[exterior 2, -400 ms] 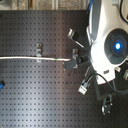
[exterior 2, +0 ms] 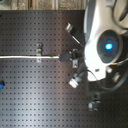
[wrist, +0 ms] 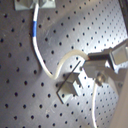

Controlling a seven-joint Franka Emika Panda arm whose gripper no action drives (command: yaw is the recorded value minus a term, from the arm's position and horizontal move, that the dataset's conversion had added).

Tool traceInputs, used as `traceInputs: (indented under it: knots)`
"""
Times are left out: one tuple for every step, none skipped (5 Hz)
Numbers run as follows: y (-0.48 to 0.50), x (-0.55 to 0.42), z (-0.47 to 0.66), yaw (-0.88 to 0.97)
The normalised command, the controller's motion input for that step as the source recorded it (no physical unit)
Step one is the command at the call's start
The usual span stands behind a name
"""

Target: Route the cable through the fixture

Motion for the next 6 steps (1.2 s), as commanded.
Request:
traceInputs:
  knots:
    - [-0.012, -0.416, 0.36, 0.51]
    - [0.213, -0.528, 0.14, 0.34]
    - [0.289, -0.503, 0.06, 0.22]
    - [0.182, -0.074, 0.08, 0.2]
    - [0.0, 0.0, 0.01, 0.0]
    - [0.0, 0.0, 0.02, 0.1]
